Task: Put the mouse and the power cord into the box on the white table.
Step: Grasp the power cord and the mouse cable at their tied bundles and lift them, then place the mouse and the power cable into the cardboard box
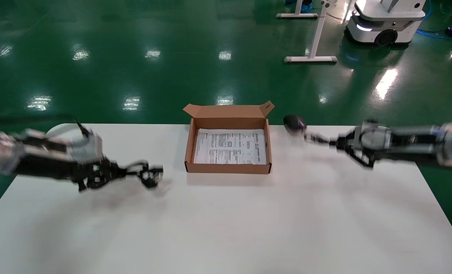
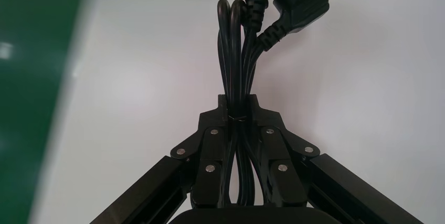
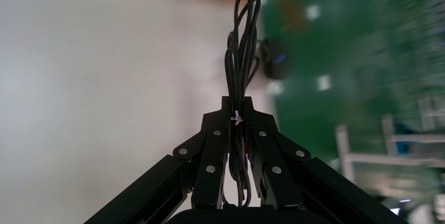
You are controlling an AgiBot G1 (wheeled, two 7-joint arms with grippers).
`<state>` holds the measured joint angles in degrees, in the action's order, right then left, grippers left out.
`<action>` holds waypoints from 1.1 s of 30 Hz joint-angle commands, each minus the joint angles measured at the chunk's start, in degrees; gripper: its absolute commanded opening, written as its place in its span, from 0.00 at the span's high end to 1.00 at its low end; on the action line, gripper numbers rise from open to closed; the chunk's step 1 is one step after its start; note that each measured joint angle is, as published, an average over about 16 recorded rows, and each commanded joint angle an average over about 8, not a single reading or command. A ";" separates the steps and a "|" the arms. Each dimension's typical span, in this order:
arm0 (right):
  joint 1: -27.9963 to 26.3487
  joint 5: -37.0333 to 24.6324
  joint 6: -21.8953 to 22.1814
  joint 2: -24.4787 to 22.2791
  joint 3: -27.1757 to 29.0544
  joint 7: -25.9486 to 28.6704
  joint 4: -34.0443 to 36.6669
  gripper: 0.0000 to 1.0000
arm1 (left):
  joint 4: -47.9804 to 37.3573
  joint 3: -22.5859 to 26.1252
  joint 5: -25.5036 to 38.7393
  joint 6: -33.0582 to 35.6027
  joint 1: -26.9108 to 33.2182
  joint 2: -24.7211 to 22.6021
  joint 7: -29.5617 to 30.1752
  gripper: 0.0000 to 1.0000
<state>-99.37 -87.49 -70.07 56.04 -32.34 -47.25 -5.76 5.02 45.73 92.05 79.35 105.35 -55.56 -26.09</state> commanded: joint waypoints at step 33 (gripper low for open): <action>0.87 3.97 4.58 15.80 1.65 -0.15 -9.18 1.00 | 19.49 -5.24 -6.08 -10.88 8.41 0.69 18.55 1.00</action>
<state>-98.55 -83.68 -65.34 71.81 -30.79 -47.89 -14.76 24.42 40.50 85.98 68.55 113.86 -54.89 -7.63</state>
